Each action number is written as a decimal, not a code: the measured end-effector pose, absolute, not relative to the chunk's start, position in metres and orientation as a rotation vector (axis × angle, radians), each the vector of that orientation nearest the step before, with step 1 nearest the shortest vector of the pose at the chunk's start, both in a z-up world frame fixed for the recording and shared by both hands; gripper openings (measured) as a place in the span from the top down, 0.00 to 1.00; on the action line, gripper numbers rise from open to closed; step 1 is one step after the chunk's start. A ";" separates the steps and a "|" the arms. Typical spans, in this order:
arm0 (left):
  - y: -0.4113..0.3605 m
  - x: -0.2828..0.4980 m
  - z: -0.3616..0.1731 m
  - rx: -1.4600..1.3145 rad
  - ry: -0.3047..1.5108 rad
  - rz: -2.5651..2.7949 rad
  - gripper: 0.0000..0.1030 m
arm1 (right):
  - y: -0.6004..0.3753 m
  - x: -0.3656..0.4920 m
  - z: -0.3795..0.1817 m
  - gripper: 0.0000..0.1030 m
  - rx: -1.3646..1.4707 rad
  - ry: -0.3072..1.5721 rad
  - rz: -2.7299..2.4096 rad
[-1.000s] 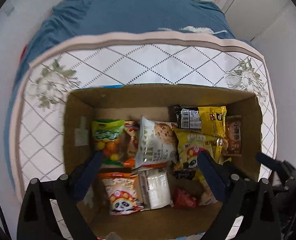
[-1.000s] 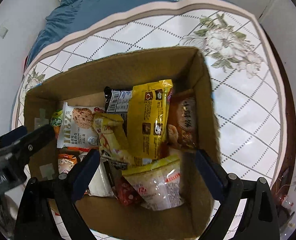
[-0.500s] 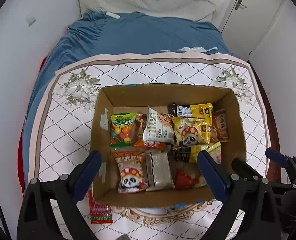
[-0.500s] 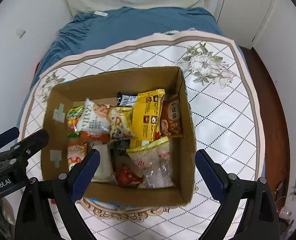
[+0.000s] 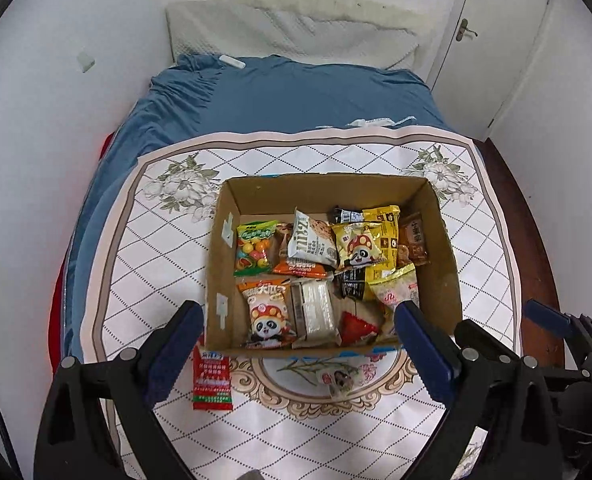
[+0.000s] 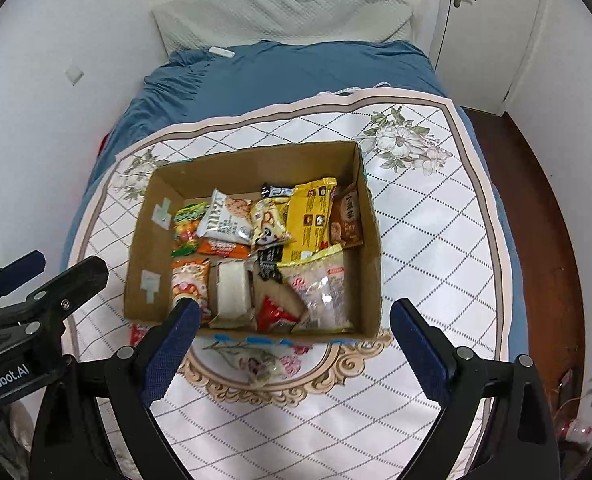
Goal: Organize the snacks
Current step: 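Grasp the red spicy strip packet with left gripper while right grasps clear packet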
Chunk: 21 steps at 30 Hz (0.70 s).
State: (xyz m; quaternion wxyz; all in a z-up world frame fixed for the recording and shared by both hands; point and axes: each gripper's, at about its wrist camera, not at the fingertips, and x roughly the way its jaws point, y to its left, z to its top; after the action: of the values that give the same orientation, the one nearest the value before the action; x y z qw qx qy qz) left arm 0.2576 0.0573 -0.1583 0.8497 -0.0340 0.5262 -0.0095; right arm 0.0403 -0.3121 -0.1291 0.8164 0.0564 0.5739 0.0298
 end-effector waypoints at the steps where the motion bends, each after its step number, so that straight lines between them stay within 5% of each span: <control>1: 0.058 0.255 -0.158 -0.069 1.109 -0.016 0.05 | -0.312 0.036 -0.127 0.05 0.130 1.225 0.069; 8: 0.079 0.227 -0.184 -0.105 1.180 0.019 0.05 | -0.316 0.005 -0.139 0.05 0.198 1.264 0.080; 21: 0.151 0.189 -0.334 -0.223 1.458 0.201 0.04 | -0.278 -0.015 -0.303 0.05 0.311 1.558 0.122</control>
State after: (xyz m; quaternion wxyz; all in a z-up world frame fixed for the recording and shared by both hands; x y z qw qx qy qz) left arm 0.1895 0.1514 -0.3341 0.7356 -0.1015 0.6635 0.0913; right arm -0.0148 -0.2779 -0.3031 0.6989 0.1397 0.6993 0.0548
